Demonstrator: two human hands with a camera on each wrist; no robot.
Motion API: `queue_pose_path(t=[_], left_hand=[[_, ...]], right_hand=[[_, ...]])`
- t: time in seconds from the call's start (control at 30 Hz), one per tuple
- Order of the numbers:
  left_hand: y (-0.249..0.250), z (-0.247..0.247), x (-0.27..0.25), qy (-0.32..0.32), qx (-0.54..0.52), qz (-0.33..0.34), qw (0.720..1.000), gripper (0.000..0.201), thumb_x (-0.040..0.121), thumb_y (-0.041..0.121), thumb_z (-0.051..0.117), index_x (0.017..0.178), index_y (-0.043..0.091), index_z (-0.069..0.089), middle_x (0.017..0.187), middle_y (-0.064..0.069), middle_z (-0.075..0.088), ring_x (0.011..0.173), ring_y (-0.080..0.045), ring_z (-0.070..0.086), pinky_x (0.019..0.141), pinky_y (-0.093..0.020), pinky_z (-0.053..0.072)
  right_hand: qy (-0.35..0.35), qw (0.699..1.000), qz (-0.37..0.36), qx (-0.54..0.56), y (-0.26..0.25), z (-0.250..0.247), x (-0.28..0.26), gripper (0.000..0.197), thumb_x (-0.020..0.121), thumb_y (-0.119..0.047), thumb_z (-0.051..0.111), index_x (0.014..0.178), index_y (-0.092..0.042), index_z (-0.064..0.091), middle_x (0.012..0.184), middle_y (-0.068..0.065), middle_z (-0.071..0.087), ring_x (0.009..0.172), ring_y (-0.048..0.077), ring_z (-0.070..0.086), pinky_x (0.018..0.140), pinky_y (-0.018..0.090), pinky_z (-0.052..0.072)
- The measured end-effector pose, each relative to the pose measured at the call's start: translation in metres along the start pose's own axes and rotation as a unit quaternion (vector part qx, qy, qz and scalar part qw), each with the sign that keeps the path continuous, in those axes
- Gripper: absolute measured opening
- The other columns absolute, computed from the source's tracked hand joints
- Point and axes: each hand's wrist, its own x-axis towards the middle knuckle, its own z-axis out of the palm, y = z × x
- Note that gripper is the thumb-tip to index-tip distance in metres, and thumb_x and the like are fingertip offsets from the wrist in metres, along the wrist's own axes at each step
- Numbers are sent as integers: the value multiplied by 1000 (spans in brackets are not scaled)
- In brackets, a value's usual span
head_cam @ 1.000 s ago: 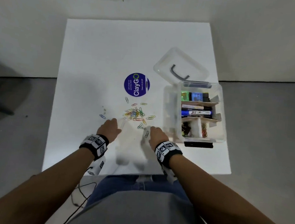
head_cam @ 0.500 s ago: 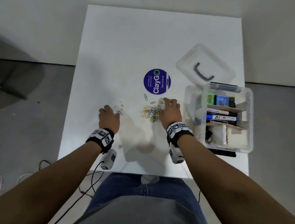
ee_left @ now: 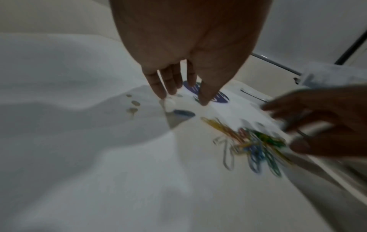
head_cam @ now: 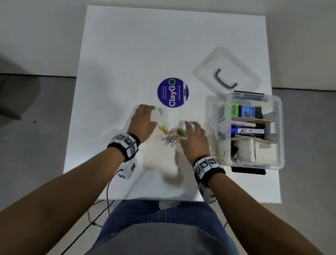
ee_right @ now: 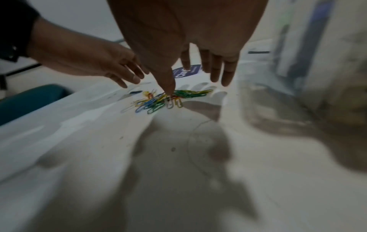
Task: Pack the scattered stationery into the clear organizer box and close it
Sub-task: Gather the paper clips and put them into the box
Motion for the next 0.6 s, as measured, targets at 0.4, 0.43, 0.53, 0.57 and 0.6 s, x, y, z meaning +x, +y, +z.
queue_pose_path(t=[0.4, 0.43, 0.53, 0.57, 0.6], left_hand=[[9, 27, -22, -98, 74, 137, 983, 70, 72, 30, 80, 133, 15, 49, 135, -5, 45, 122, -26, 41, 105, -38, 38], [11, 29, -23, -92, 57, 132, 985, 60, 74, 24, 79, 127, 14, 53, 127, -6, 48, 116, -26, 44, 102, -35, 39], [16, 32, -22, -76, 37, 116, 990, 32, 81, 12, 72, 110, 9, 61, 111, -9, 53, 106, -27, 48, 93, -34, 43], [16, 32, -20, -72, 41, 109, 991, 25, 82, 9, 69, 107, 8, 62, 108, -10, 53, 104, -28, 49, 90, -38, 45], [16, 32, -19, -72, 48, 104, 991, 21, 84, 7, 67, 105, 7, 62, 107, -11, 54, 103, -29, 50, 89, -40, 46]], right_hand=[[-117, 992, -14, -37, -35, 4, 16, 55, 82, -2, 59, 133, -4, 37, 132, 17, 39, 116, 35, 44, 82, 43, 48], [-119, 991, -16, -51, -33, 2, 16, 53, 83, 3, 55, 132, -3, 37, 132, 17, 40, 115, 34, 46, 80, 42, 48], [-115, 990, -15, -76, -27, 0, 15, 48, 83, 8, 47, 130, -1, 39, 129, 18, 43, 112, 35, 49, 77, 40, 47], [-115, 990, -11, -77, -25, -1, 15, 47, 83, 8, 46, 128, -1, 40, 128, 18, 44, 111, 35, 50, 78, 40, 47], [-115, 991, -5, -73, -23, -2, 14, 45, 83, 8, 46, 127, 0, 41, 128, 18, 45, 111, 35, 50, 81, 41, 47]])
